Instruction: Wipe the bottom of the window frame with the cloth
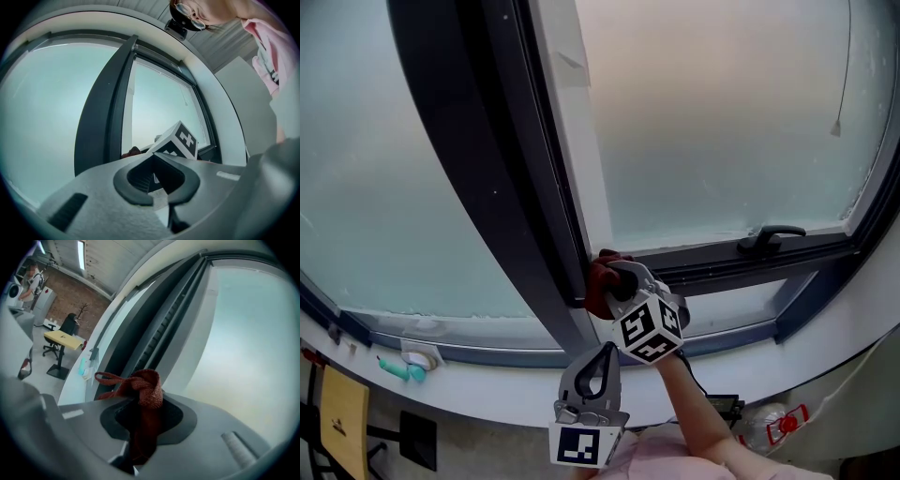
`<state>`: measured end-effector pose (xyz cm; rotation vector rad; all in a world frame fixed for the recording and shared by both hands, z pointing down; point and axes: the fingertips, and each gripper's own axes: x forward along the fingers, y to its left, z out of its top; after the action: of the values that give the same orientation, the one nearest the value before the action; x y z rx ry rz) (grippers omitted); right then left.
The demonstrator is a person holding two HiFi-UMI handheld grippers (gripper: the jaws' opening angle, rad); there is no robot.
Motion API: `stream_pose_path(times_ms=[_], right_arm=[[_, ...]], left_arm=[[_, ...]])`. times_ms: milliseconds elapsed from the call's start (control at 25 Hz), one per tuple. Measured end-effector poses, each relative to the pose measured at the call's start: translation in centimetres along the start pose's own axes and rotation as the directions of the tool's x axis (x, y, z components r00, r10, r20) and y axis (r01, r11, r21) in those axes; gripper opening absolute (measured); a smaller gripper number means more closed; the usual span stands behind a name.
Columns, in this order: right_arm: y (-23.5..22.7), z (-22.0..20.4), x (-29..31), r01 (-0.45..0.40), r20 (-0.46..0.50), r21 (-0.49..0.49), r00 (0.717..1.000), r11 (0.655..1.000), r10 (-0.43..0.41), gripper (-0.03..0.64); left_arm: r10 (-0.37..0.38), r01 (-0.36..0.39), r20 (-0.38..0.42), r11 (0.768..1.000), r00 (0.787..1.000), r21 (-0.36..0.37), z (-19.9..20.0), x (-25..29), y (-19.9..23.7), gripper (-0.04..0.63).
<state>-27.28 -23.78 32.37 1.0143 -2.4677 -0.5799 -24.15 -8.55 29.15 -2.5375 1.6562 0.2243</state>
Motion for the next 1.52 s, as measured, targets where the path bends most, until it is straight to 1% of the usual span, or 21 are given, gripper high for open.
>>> stream_pose_path(times_ms=[40,120,320,360,520,920,1200,1520], right_arm=[[0.3,-0.1,0.3,-0.011,-0.013,-0.021,1.000,1.000,0.010,0.069],[0.5,-0.2,0.5,-0.022,-0.034,-0.034,0.999,0.999,0.020,0.066],[0.6,-0.3,0.5,-0.035,-0.049,-0.029,0.998,0.999,0.033,0.064],[0.6,-0.3,0.5,-0.034,-0.050,-0.031,0.998,0.999,0.032,0.064],[0.6,-0.4,0.4,-0.033,-0.057,-0.029,0.998,0.999,0.031,0.064],[0.5,-0.4,0.4,-0.050,-0.060,-0.018,0.997,0.999,0.049,0.066],[0.5,-0.4,0.4,-0.047,-0.054,-0.022,0.997,0.999,0.046,0.065],[0.5,-0.5,0.3,-0.044,-0.063,-0.021,0.997,0.999,0.042,0.064]], left_arm=[[-0.001,0.001,-0.019,1.000,1.000,0.017,-0.3,-0.2,0.1,-0.006],[-0.007,0.010,-0.052,0.999,0.999,0.048,-0.9,-0.4,0.2,-0.006],[-0.002,0.002,0.001,1.000,1.000,-0.003,0.0,0.3,-0.2,-0.006],[-0.002,0.002,0.002,1.000,1.000,-0.007,0.0,0.4,-0.2,-0.006],[-0.007,0.009,-0.050,0.999,0.999,0.040,-1.1,0.0,0.1,-0.006],[0.046,-0.046,-0.015,0.999,0.999,0.024,-0.5,0.0,2.0,-0.006],[0.036,-0.036,-0.012,0.999,0.999,0.013,-0.6,0.4,2.0,-0.006],[0.045,-0.045,-0.013,0.999,0.999,0.015,-0.7,0.2,2.1,-0.006]])
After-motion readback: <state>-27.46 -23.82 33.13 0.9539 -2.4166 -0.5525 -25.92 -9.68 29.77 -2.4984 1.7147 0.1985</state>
